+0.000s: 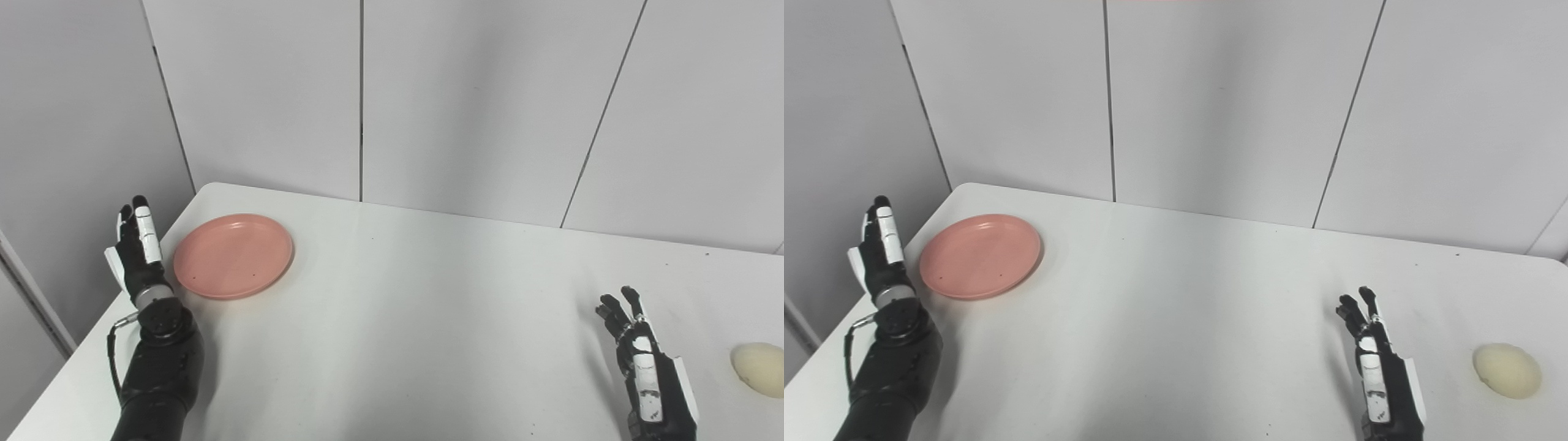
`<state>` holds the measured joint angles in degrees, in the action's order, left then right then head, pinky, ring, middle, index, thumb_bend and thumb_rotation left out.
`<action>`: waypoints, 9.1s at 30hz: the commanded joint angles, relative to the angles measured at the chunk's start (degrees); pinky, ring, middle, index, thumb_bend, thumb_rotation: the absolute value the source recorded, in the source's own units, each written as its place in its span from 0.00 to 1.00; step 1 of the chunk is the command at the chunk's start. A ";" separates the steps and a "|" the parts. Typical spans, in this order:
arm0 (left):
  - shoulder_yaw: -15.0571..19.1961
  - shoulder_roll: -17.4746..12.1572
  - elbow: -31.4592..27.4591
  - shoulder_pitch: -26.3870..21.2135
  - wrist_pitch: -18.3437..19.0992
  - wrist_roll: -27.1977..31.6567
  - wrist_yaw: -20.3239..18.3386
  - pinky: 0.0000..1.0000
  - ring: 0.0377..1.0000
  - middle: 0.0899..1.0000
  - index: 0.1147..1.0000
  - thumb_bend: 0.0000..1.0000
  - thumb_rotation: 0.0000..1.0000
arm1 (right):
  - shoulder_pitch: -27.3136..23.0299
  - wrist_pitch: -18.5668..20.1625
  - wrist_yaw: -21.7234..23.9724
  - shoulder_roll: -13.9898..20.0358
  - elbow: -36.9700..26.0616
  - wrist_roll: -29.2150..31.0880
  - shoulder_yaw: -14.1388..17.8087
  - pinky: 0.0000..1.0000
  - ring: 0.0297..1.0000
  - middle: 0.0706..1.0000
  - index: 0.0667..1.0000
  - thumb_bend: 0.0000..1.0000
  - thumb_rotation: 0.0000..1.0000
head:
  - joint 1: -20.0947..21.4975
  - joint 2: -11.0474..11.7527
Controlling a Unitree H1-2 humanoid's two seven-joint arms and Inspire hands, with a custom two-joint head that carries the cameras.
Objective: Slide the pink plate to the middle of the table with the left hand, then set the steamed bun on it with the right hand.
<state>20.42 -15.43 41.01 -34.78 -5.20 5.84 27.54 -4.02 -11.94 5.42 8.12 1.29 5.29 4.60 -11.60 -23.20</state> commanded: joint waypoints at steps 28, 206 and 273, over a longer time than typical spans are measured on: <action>0.39 -1.74 -12.44 0.48 18.54 5.28 -9.86 0.84 0.80 0.83 0.81 0.78 0.97 | 3.32 -2.17 -0.35 -0.10 4.32 -0.72 0.30 0.96 0.88 0.89 0.97 0.73 1.00 | 0.49 -0.42; -22.83 18.12 -24.19 8.15 18.95 1.36 -30.84 0.85 0.87 0.85 0.86 0.68 0.93 | 3.72 5.65 -8.32 -10.31 -3.70 -16.98 -7.87 0.86 0.85 0.87 0.94 0.58 1.00 | 28.41 -6.68; -22.95 18.81 -22.62 9.12 16.31 1.33 -34.15 0.86 0.87 0.86 0.89 0.62 0.94 | -5.67 13.90 -17.14 7.37 -19.45 -56.10 3.59 0.94 0.88 0.89 0.85 0.92 0.79 | 29.10 -6.51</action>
<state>-2.33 3.11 18.07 -25.20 10.36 7.25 -6.24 -7.92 0.26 -12.00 14.35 -17.82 -50.23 7.44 17.58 -29.71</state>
